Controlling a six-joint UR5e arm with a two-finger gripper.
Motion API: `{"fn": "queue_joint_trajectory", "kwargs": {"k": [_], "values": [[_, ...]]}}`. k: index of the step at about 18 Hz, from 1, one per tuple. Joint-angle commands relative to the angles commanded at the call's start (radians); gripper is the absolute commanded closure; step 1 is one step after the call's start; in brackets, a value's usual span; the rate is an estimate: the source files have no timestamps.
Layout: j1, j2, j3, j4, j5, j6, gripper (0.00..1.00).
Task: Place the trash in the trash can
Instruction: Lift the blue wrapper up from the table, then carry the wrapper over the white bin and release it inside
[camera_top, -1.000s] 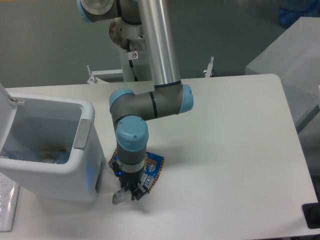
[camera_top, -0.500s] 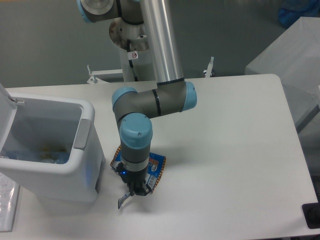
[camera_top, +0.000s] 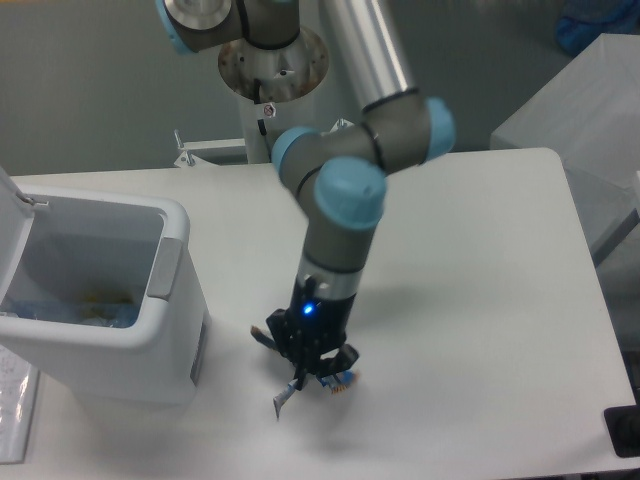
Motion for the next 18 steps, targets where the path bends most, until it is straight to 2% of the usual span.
{"fn": "queue_joint_trajectory", "kwargs": {"k": [4,10,18], "values": [[0.0,0.04,0.069,-0.002,-0.051,-0.216,0.96],[-0.023,0.136,0.135,0.0,-0.072,-0.505,0.96],[-0.057,0.32,0.141,-0.003,-0.121,-0.701,0.95]]}}
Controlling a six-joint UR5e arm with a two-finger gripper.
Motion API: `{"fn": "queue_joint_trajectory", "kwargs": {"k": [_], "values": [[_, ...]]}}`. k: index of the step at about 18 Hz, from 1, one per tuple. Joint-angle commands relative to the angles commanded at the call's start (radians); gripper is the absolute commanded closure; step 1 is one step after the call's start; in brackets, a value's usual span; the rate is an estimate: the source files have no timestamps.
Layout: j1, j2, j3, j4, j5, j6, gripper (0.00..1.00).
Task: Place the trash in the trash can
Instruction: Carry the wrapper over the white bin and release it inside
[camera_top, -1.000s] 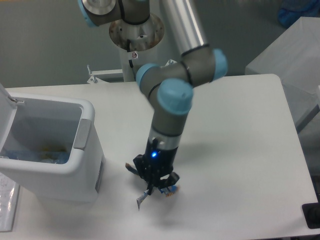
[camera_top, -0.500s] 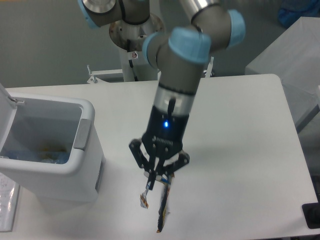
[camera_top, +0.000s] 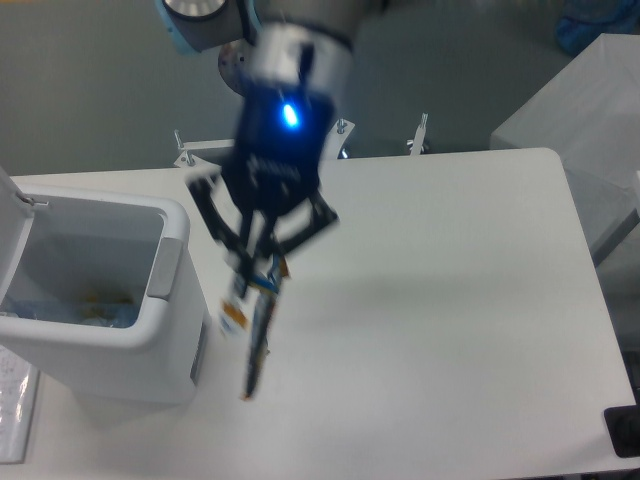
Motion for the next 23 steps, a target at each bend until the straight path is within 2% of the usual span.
{"fn": "queue_joint_trajectory", "kwargs": {"k": [2,7,12,16,23], "values": [[-0.037,0.041,-0.014,0.0,0.0,-0.038,0.95],[-0.144,0.066,-0.032,-0.003,0.0,-0.054,0.95],[-0.254,0.089,-0.149,-0.002,0.002,-0.032,0.95],[-0.279,0.091,-0.219,0.0,0.002,-0.009,0.95],[-0.281,0.086,-0.302,0.0,0.002,0.018,0.92]]}}
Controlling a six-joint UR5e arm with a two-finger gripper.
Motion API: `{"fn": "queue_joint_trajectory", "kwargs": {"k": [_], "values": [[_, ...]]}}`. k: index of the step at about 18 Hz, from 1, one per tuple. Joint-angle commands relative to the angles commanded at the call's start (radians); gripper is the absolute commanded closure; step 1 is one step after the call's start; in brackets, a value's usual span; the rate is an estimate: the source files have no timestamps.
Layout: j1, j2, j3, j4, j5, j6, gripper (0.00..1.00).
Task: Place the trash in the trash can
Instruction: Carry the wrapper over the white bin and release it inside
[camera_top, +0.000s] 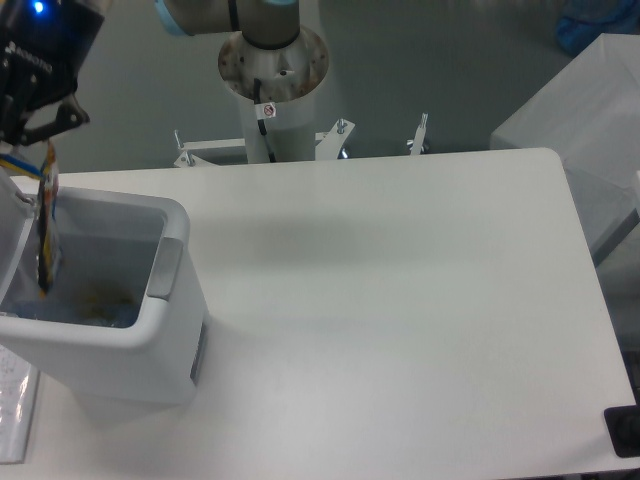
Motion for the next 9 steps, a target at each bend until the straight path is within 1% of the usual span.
{"fn": "queue_joint_trajectory", "kwargs": {"k": [2,3,4,5,6,7,9], "values": [[0.0,-0.014,-0.003,-0.002,0.006,0.014,0.81],[0.0,-0.028,-0.002,0.0,0.011,0.034,0.71],[0.0,-0.037,0.003,0.0,0.012,0.063,0.55],[0.002,-0.044,0.006,0.0,0.014,0.104,0.36],[0.002,-0.048,0.009,-0.002,0.021,0.148,0.19],[0.002,-0.052,0.008,-0.002,0.034,0.175,0.12],[0.003,-0.055,0.015,-0.003,0.087,0.189,0.03]]}}
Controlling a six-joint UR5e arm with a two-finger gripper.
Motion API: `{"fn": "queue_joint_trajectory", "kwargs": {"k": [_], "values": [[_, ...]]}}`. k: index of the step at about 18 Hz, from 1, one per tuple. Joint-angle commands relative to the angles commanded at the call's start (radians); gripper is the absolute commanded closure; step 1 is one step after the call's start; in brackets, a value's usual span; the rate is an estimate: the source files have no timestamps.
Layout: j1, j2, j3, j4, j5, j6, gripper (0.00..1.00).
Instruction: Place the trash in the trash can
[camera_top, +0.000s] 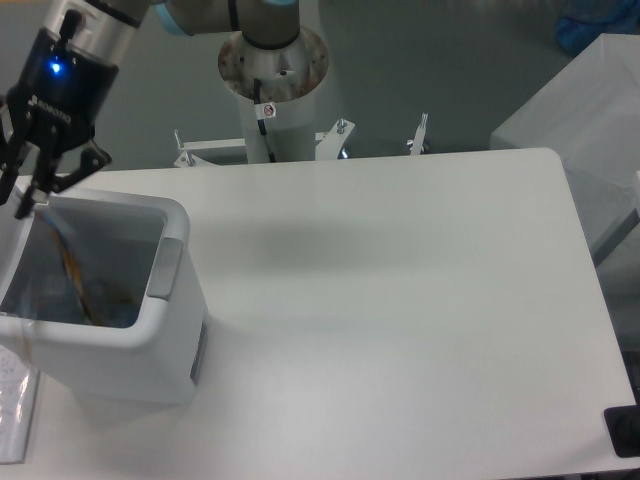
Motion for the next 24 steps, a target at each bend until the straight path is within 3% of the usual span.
{"fn": "queue_joint_trajectory", "kwargs": {"k": [3,8,12,15,18,21,22,24], "values": [[0.037,0.003,0.014,-0.003,0.095,0.043,0.0],[0.213,0.02,0.014,-0.003,0.114,0.15,0.0],[0.32,0.057,-0.014,-0.008,0.225,0.329,0.0],[0.347,0.075,-0.049,-0.008,0.302,0.44,0.0],[0.386,0.136,-0.113,-0.017,0.333,0.685,0.0],[0.414,0.215,-0.155,-0.122,0.364,0.921,0.0],[0.416,0.233,-0.155,-0.162,0.378,0.961,0.0],[0.42,0.25,-0.153,-0.182,0.388,0.97,0.0]]}}
